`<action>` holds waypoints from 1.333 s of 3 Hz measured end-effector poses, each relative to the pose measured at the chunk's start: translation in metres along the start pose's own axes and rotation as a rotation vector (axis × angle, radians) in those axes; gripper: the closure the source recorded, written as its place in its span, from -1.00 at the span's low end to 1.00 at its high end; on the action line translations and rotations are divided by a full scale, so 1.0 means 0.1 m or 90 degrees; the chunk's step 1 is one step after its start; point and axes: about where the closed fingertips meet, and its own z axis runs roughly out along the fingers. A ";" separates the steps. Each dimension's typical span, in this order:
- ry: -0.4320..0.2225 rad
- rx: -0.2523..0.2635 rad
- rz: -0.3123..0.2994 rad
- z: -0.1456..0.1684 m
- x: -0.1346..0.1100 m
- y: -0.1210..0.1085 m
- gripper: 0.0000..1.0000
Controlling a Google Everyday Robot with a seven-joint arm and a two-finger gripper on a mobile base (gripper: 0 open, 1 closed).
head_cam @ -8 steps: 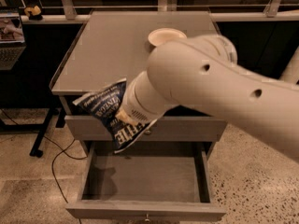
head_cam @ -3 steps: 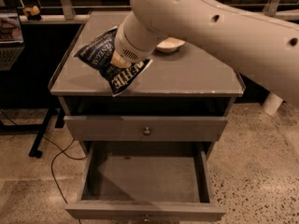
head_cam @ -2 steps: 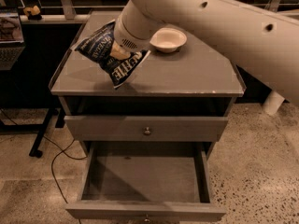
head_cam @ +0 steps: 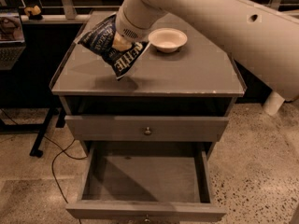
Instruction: Pick blue chip bag from middle drawer and place on counter
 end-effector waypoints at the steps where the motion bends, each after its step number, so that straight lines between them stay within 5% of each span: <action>1: 0.000 0.000 0.000 0.00 0.00 0.00 0.16; 3: 0.000 0.000 0.000 0.00 0.00 0.00 -0.77; 4: 0.000 0.000 0.000 0.00 0.00 0.00 -1.00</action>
Offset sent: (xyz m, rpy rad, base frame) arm 0.0000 0.0000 0.0000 0.0000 0.0000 0.0000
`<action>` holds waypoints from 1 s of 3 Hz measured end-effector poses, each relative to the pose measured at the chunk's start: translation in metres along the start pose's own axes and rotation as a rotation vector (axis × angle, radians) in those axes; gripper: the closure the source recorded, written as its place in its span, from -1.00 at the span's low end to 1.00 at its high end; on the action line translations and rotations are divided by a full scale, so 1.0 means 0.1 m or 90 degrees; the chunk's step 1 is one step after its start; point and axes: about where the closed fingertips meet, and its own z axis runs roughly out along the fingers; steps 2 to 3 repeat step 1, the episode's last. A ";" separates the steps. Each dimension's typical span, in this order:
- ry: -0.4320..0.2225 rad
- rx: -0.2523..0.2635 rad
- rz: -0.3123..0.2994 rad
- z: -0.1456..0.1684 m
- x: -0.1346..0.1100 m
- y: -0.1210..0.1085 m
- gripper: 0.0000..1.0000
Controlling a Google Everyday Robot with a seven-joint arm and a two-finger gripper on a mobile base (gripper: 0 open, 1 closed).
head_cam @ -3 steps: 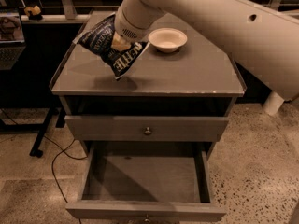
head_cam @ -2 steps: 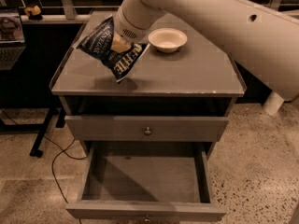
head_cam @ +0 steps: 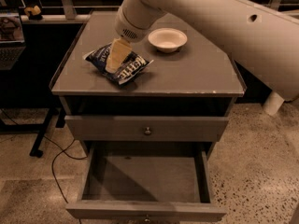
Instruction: Pick blue chip bag from middle drawer and place on counter
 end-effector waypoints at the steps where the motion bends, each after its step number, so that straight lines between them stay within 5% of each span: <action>1: 0.000 0.000 0.000 0.00 0.00 0.00 -1.00; 3: 0.000 0.000 0.000 0.00 0.00 0.00 -1.00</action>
Offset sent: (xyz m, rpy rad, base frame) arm 0.0000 0.0000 0.0000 0.0000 0.0000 0.0000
